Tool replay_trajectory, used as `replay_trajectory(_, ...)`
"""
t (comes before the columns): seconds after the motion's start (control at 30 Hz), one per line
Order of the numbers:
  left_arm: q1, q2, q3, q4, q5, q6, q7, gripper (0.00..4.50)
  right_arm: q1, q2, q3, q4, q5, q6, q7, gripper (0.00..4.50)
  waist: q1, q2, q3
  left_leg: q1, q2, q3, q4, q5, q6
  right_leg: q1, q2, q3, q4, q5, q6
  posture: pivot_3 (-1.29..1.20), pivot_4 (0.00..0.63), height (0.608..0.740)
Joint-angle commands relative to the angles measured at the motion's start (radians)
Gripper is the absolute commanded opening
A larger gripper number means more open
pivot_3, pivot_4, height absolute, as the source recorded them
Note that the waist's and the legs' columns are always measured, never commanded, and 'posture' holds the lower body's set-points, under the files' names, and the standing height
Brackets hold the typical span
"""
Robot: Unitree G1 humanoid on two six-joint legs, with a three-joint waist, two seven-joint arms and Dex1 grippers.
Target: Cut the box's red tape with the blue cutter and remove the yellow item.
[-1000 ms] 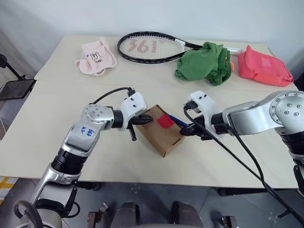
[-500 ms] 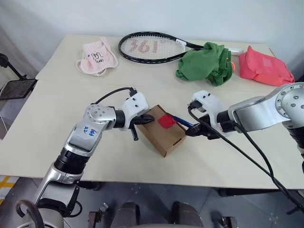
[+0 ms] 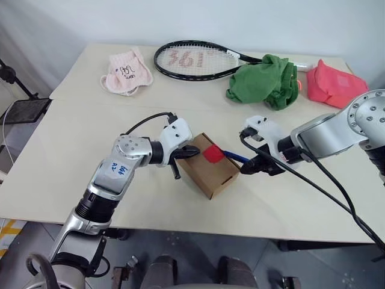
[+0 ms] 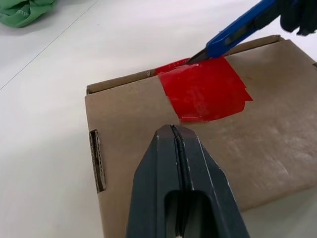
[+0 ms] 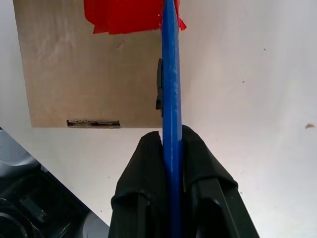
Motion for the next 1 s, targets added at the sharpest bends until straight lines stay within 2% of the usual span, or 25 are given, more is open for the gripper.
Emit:
replay_trajectory(0.03, 0.042, 0.002, -0.072, 0.020, 0.021, 0.039, -0.010, 0.00, -0.014, 0.005, 0.007, 0.005, 0.012, 0.007, 0.001, 0.08, -0.001, 0.001, -0.001, 0.000, 0.000, 0.000, 0.000, 0.000, 0.000, 0.000, 0.000, 0.000, 0.000, 0.000, 0.000, 0.00, 0.150, 0.740)
replay_trajectory(0.4, 0.049, -0.002, -0.079, 0.014, 0.020, 0.051, -0.004, 0.00, -0.056, -0.114, 0.036, -0.043, 0.012, 0.058, 0.120, 0.08, 0.003, 0.001, -0.001, 0.000, 0.000, 0.000, -0.002, 0.000, 0.000, 0.000, 0.000, -0.001, -0.001, 0.000, 0.000, 0.00, 0.150, 0.740)
replay_trajectory(0.63, 0.039, -0.007, -0.083, 0.033, 0.019, 0.043, -0.007, 0.00, -0.034, -0.234, 0.040, -0.134, 0.012, 0.032, 0.217, 0.08, 0.005, 0.001, -0.001, -0.001, 0.000, 0.000, -0.001, 0.000, 0.000, 0.000, 0.000, 0.000, -0.002, 0.000, 0.000, 0.00, 0.150, 0.740)
replay_trajectory(0.73, 0.042, -0.001, -0.081, 0.027, 0.017, 0.043, -0.011, 0.00, -0.066, -0.252, -0.005, -0.150, 0.012, 0.007, 0.283, 0.08, 0.003, 0.001, -0.001, -0.001, 0.000, 0.000, -0.001, 0.000, 0.000, 0.000, 0.000, 0.000, -0.003, 0.000, 0.000, 0.00, 0.150, 0.740)
replay_trajectory(0.87, 0.042, 0.016, -0.072, 0.018, 0.012, 0.041, -0.021, 0.00, -0.072, -0.338, -0.058, -0.211, 0.012, 0.019, 0.393, 0.08, 0.005, 0.001, -0.001, -0.001, 0.000, 0.000, -0.001, 0.000, 0.000, -0.001, 0.000, 0.000, -0.003, 0.000, 0.000, 0.00, 0.150, 0.740)
replay_trajectory(1.0, 0.034, 0.038, -0.060, 0.010, 0.006, 0.029, -0.043, 0.00, 0.101, -0.445, -0.225, -0.299, -0.019, -0.081, 0.389, 0.08, 0.005, 0.001, -0.001, -0.001, 0.000, 0.000, -0.002, -0.001, 0.000, 0.000, 0.000, -0.001, -0.005, 0.000, 0.000, 0.00, 0.150, 0.740)
